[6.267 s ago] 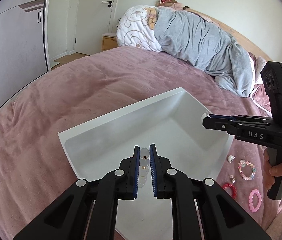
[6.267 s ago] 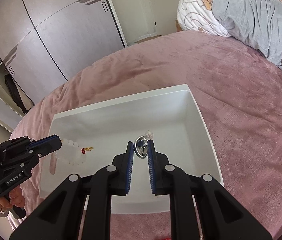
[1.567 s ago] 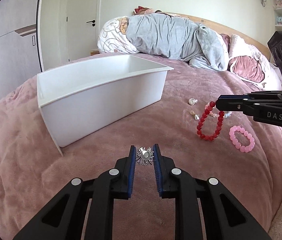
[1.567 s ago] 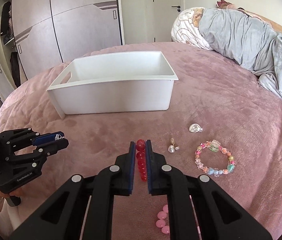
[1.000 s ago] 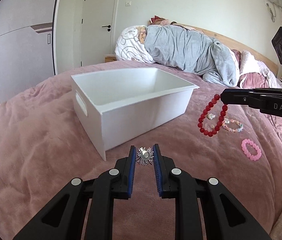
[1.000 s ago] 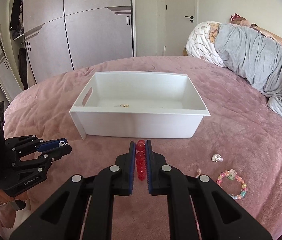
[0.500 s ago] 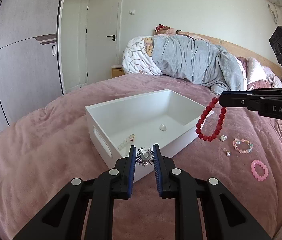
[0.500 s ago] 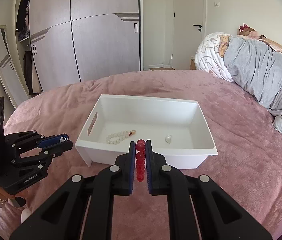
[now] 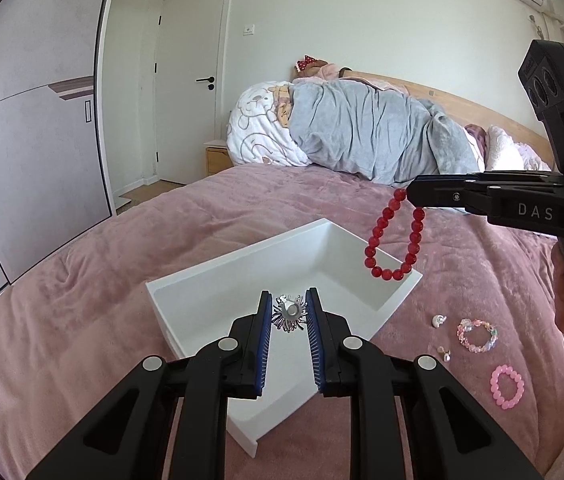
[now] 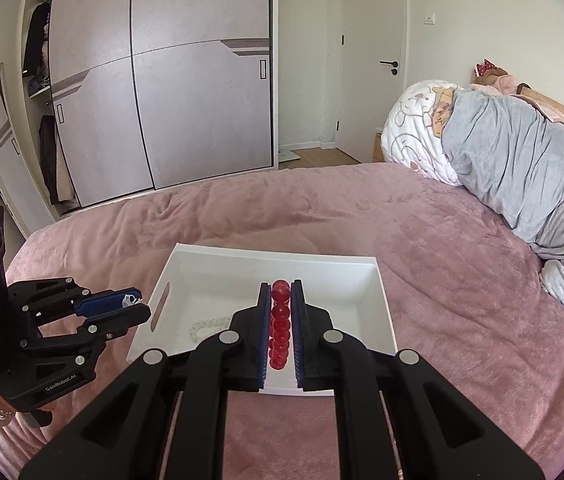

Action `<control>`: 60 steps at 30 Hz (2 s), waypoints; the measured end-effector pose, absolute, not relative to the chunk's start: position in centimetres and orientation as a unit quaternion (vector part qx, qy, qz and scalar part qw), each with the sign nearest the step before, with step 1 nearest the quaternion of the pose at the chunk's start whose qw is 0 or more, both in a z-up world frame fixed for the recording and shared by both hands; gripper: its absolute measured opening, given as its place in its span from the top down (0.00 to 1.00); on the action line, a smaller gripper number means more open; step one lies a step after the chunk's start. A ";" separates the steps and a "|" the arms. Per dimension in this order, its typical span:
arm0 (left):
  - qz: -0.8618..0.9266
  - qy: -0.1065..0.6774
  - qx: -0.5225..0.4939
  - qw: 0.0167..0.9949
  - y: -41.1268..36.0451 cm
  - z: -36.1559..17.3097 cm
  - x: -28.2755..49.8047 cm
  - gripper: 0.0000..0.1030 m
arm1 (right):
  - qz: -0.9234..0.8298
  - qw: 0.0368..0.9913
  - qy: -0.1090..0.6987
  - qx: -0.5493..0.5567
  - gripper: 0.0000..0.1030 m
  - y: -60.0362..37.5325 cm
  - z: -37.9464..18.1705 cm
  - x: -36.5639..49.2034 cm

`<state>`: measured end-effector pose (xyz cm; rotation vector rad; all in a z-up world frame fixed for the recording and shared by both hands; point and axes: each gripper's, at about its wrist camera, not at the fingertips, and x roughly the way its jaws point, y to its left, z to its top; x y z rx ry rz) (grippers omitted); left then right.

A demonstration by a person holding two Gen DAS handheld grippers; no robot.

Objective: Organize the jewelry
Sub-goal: 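Carry the brooch and red bracelet over the white box with both tools, then open both tools to drop the brooch and red bracelet into the box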

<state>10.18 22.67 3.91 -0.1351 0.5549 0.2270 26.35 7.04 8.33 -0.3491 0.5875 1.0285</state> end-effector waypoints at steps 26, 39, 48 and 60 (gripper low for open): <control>0.161 0.429 -0.061 0.887 30.0 -3.7 21.4 0.79 | 0.444 0.779 0.344 -0.278 0.90 17.3 -1.8 33.2; 0.154 0.439 -0.042 0.884 29.0 -5.0 21.0 0.69 | 0.437 0.777 0.372 -0.258 0.88 17.7 -3.5 33.0; 0.157 0.413 -0.036 0.896 27.3 -3.5 19.7 0.52 | 0.432 0.788 0.361 -0.249 0.60 15.9 -1.6 32.3; 0.133 0.320 -0.026 0.938 22.4 1.7 16.3 0.43 | 0.438 0.810 0.345 -0.181 0.45 9.8 2.4 31.9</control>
